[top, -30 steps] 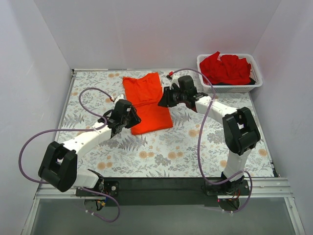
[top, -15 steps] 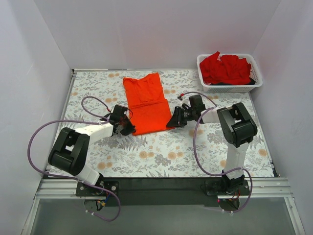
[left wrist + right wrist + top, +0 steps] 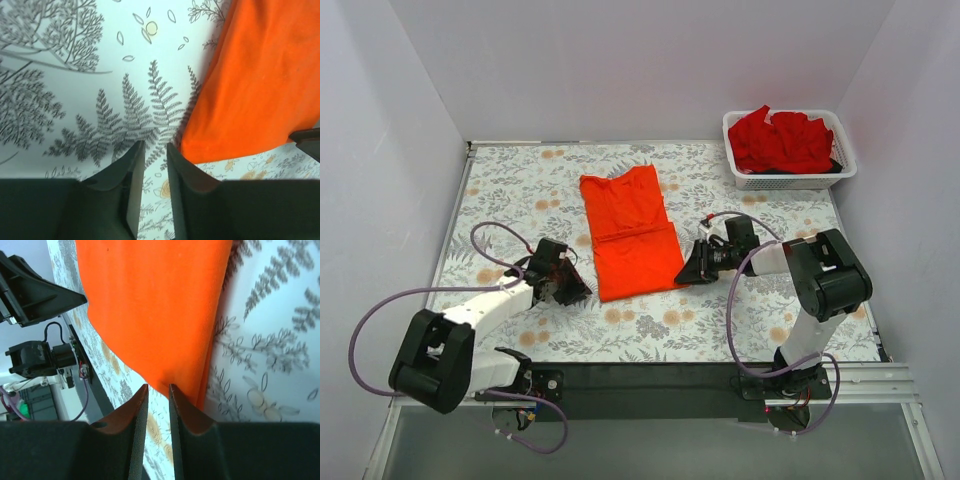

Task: Fold and stack the t-shirts
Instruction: Fold the tshirt

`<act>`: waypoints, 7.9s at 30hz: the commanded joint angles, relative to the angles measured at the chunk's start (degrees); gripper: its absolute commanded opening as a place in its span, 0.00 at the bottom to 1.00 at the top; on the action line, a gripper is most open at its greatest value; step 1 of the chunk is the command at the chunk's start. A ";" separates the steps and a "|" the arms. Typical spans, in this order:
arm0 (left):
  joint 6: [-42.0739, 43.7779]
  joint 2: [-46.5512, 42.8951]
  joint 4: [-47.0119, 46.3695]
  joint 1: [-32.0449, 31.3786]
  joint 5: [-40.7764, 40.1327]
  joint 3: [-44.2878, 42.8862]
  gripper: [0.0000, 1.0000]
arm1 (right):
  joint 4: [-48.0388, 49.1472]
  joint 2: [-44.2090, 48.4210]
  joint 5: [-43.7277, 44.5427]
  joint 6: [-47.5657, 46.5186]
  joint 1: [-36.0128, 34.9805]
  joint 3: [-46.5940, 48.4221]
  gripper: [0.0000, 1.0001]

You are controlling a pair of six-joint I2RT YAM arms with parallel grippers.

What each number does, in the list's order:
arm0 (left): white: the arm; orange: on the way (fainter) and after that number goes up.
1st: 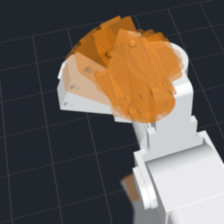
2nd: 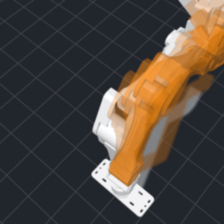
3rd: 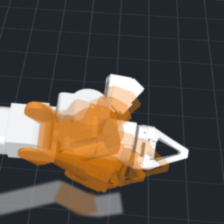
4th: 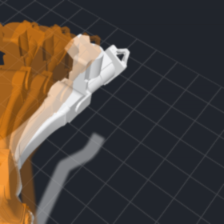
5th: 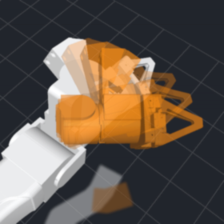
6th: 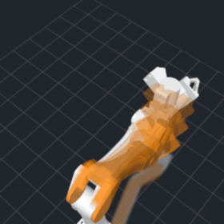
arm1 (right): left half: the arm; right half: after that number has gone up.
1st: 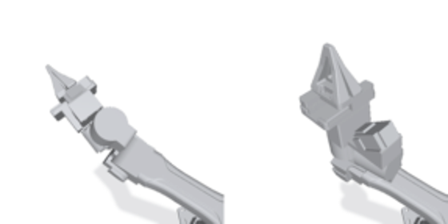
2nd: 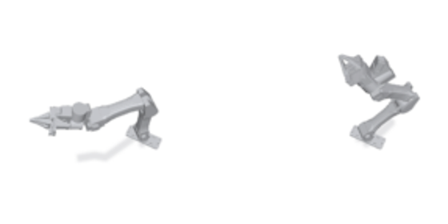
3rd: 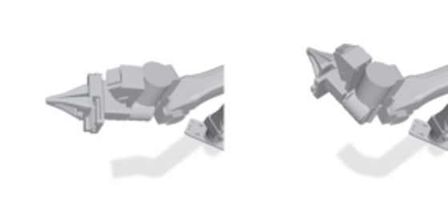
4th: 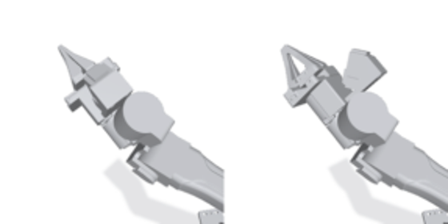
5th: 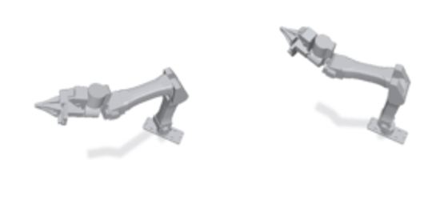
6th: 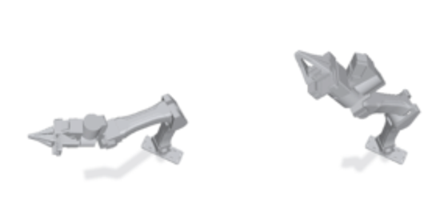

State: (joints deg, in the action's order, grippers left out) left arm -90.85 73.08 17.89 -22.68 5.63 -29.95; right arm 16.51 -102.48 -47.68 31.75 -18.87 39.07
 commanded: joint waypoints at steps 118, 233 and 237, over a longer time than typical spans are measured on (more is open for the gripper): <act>0.76 13.93 18.32 -16.52 -19.25 -18.21 0.47 | -45.08 -1.15 51.64 -10.39 -23.49 16.39 0.01; 4.28 7.51 -3.73 4.48 -18.63 -15.40 0.00 | -32.16 -13.71 40.91 -23.66 -13.65 52.16 0.06; 4.28 10.06 -6.72 4.66 -19.43 -16.18 0.00 | -30.93 -15.12 41.00 -23.22 -13.47 52.16 0.07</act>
State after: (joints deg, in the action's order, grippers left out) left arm -86.06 82.13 14.48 -18.68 -10.09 -45.43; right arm -17.69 -116.05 -6.63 7.94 -32.97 89.47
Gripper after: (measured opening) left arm 0.029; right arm 0.065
